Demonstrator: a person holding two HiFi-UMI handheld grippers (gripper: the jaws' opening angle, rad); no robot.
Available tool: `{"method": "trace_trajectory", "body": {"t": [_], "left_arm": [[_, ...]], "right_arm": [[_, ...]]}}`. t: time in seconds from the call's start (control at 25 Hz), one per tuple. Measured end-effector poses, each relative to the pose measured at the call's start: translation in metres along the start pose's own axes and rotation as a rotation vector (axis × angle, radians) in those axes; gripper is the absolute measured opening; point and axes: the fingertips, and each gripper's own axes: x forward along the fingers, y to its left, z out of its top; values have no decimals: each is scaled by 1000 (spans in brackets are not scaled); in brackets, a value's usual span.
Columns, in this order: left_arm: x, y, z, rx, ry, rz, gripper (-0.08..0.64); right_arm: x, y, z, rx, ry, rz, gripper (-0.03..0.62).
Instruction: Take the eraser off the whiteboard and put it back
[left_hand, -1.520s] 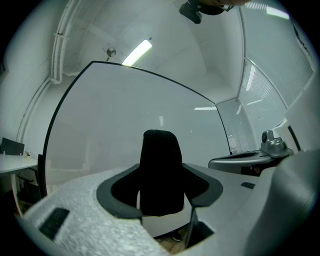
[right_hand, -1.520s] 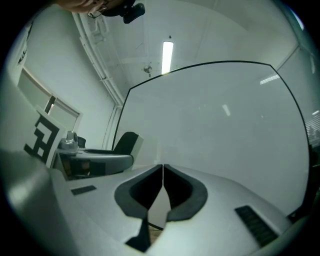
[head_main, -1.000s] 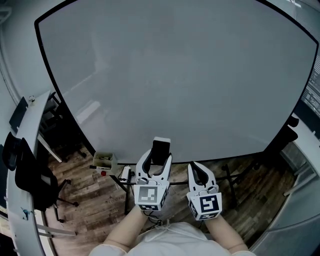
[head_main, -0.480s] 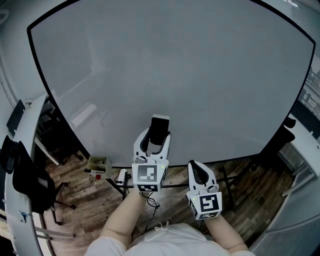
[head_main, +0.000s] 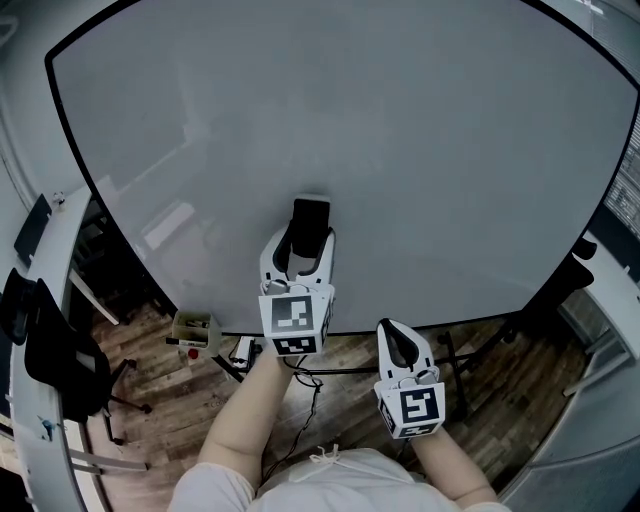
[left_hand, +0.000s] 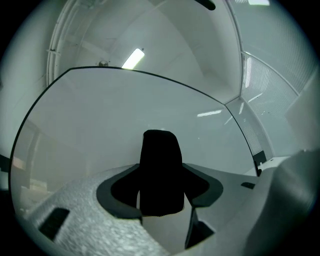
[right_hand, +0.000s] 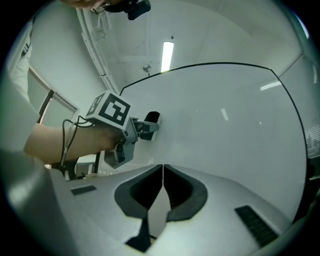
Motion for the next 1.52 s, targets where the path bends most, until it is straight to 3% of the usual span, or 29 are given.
{"method": "trace_trajectory", "body": {"t": [0.6,0.72,0.84,1.0,1.24,1.44,1.52], "left_arm": [[12,2,-10,38,2,40,250],[11,1,-8,11,-11,28,252],[6,2,3,-21,-51,30,307],[-7,-5,18,51,-84,13,308],[-42,-7,2,29,-15,11,301],[-86,-8,-18,-5,3,38,87],[-102,-12,-26,5,7,31,52]], "right_arm": [[1,-9,-6,17,12,-7,28],[-2,-13,-6,25,13,-22,28],[-5,-15,-5,29,11,-29,28],[-7,-11,-1,22,0,-24,28],[-11,4,-7,34,16,-12,28],[-16,19,-9,36,20,-1,28],[-18,25,-10,41,17,3,28]]}}
